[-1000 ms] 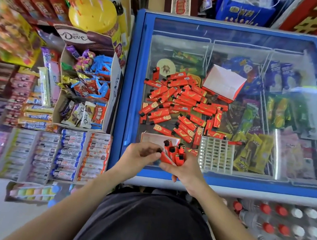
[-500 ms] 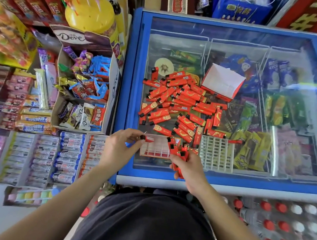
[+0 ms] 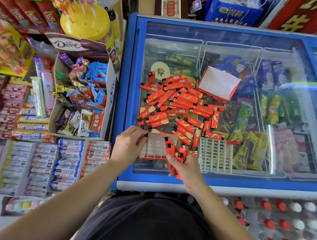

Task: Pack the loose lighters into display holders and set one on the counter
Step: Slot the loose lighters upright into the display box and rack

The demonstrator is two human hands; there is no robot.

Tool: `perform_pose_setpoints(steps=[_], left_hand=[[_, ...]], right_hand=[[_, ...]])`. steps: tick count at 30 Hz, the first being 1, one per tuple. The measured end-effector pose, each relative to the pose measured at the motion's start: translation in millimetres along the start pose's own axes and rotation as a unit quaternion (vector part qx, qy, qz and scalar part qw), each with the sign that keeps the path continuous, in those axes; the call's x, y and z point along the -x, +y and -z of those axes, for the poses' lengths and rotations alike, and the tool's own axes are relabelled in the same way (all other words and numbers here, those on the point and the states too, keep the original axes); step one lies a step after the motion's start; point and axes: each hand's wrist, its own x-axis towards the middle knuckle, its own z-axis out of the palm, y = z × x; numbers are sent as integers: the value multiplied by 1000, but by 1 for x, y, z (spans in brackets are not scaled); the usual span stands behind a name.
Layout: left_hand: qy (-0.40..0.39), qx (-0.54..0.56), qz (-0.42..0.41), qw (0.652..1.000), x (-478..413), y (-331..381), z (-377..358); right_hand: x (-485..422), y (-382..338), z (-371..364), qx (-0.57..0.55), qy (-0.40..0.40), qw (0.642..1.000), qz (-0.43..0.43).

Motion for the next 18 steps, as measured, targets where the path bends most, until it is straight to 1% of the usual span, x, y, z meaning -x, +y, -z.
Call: perform_pose_setpoints(steps=[3,5,8,10,12,16,18], left_hand=[[-3,-3,6,1000,-2,5,0],[-18,-32,1,999,-2,10,3],[-35,-46,-53,997,-5,16,14],[-96,-11,-91,991,-9,16,20],[-172,54,-105,978,-10,14,24],[-216,151,-70,962,-13,8,33],[-239,168,-52,955,-13,4,38]], right_hand=[[-3,1,-1,-3,-7,1000,-2],[-4,0,-2,-4,-19,1000,-4],[-2,-7,-2,-4,-46,999,-9],[-1,-10,-2,-7,-83,997,-9],[0,-13,-1,-6,-107,994,-15],[1,-15,-2,-30,-139,989,-46],[0,-13,-2,-53,-149,986,-57]])
